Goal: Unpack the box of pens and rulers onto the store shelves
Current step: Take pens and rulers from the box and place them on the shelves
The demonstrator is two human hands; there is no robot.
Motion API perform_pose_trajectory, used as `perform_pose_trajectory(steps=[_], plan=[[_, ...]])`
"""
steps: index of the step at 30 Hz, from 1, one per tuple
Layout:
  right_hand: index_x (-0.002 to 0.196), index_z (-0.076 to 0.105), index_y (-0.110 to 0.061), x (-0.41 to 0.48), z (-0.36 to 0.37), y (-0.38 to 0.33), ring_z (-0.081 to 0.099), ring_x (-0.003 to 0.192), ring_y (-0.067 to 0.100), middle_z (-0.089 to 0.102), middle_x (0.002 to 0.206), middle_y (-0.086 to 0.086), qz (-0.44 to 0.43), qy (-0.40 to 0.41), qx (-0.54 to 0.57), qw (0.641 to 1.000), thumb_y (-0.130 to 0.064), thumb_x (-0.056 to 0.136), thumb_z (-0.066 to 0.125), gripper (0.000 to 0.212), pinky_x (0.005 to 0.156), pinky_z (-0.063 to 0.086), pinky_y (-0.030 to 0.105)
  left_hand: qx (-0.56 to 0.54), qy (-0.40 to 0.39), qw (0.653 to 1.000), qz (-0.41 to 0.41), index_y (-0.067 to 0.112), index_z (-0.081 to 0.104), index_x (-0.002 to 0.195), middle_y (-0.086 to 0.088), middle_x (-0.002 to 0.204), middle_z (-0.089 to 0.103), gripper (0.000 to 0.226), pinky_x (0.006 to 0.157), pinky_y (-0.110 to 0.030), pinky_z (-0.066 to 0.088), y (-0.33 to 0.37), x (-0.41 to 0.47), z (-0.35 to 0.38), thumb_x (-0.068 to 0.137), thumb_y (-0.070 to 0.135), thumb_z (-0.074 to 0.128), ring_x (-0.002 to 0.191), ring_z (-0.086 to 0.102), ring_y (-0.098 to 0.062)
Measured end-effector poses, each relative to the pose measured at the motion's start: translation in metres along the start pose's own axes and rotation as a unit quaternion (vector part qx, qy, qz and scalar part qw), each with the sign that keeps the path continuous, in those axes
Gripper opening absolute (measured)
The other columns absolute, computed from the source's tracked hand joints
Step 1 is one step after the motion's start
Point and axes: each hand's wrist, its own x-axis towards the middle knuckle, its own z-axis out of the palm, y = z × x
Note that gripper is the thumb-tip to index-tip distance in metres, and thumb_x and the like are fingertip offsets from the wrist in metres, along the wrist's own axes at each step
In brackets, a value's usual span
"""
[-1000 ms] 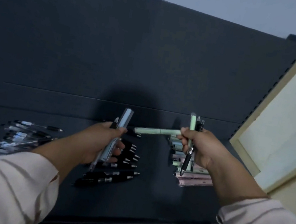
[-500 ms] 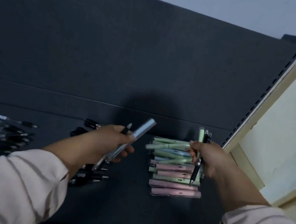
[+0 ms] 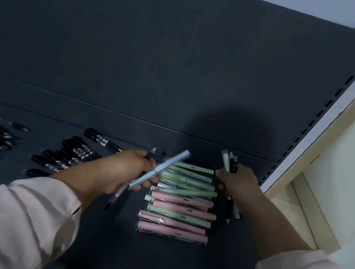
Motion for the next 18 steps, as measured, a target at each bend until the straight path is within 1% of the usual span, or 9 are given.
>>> perform_pose_trajectory(steps=[2,5,7,9,11,13,15,16,18], plan=[[0.093,0.058,-0.008,-0.002,0.001,-0.008,0.051,0.049,0.013,0.058,0.068,0.008,-0.025,-0.019,0.022,0.999,-0.022,0.090,0.064,0.015,0.049,0.038,0.027,0.013,0.006,1.000,0.003,0.012,0.055,0.094,-0.005,0.075,0.071,0.008,0.048,-0.021,0.041,0.003,0.000,0.005,0.097,0.012,0.048,0.058,0.057,-0.014],[0.094,0.061,-0.011,-0.006,0.008,-0.020,0.053,0.051,0.009,0.065,0.078,0.006,-0.017,-0.119,0.102,0.988,-0.027,0.090,0.065,0.017,0.049,0.038,0.026,0.035,0.004,0.999,0.009,0.013,0.056,0.094,-0.003,0.076,0.071,0.008,0.050,-0.020,0.041,0.007,0.001,0.012,0.096,0.011,0.049,0.058,0.057,-0.014],[0.095,0.063,-0.011,-0.009,0.012,-0.024,0.052,0.051,0.009,0.067,0.075,0.004,-0.004,-0.177,0.097,0.979,-0.027,0.090,0.064,0.016,0.046,0.039,0.023,0.045,-0.005,0.999,0.013,0.012,0.058,0.092,-0.002,0.075,0.071,0.009,0.051,-0.020,0.042,0.010,0.001,0.018,0.096,0.009,0.050,0.059,0.058,-0.015],[0.094,0.064,-0.009,-0.010,0.013,-0.024,0.051,0.049,0.007,0.064,0.066,0.002,-0.007,-0.200,0.076,0.977,-0.021,0.090,0.064,0.013,0.043,0.039,0.021,0.040,-0.013,0.999,0.017,0.011,0.059,0.091,-0.003,0.073,0.070,0.010,0.048,-0.019,0.044,0.012,0.003,0.023,0.096,0.008,0.050,0.060,0.057,-0.017],[0.091,0.063,-0.009,-0.007,0.010,-0.021,0.050,0.047,0.007,0.061,0.061,0.002,0.000,-0.202,0.088,0.976,-0.014,0.090,0.064,0.006,0.042,0.038,0.021,0.027,-0.007,0.999,0.021,0.011,0.059,0.088,-0.006,0.075,0.068,0.012,0.049,-0.019,0.046,0.013,0.005,0.027,0.096,0.010,0.050,0.061,0.057,-0.016],[0.087,0.062,-0.008,-0.001,0.004,-0.017,0.049,0.047,0.007,0.061,0.062,0.003,0.026,-0.195,0.127,0.972,-0.009,0.090,0.062,0.004,0.041,0.038,0.019,0.017,0.020,0.999,0.033,0.012,0.060,0.086,-0.005,0.081,0.066,0.016,0.059,-0.023,0.046,0.014,0.008,0.028,0.098,0.014,0.049,0.068,0.058,-0.016],[0.086,0.062,-0.007,0.005,-0.002,-0.014,0.050,0.049,0.008,0.063,0.065,0.006,0.054,-0.176,0.160,0.970,-0.006,0.091,0.059,0.005,0.040,0.039,0.019,0.009,0.061,0.997,0.039,0.015,0.062,0.088,-0.003,0.086,0.065,0.019,0.067,-0.027,0.043,0.016,0.010,0.026,0.099,0.018,0.047,0.077,0.057,-0.016],[0.087,0.062,-0.007,0.009,-0.005,-0.012,0.050,0.049,0.008,0.063,0.066,0.006,0.065,-0.163,0.172,0.969,-0.005,0.091,0.059,0.006,0.040,0.039,0.018,0.003,0.077,0.996,0.038,0.016,0.062,0.091,-0.002,0.085,0.065,0.019,0.068,-0.028,0.043,0.017,0.010,0.024,0.100,0.020,0.045,0.078,0.057,-0.017],[0.088,0.061,-0.007,0.015,-0.008,-0.009,0.051,0.050,0.008,0.064,0.068,0.007,0.085,-0.141,0.190,0.968,-0.005,0.092,0.058,0.005,0.041,0.040,0.018,-0.006,0.094,0.995,0.037,0.018,0.061,0.096,-0.002,0.080,0.065,0.019,0.068,-0.030,0.043,0.019,0.010,0.020,0.101,0.022,0.043,0.072,0.058,-0.017]])
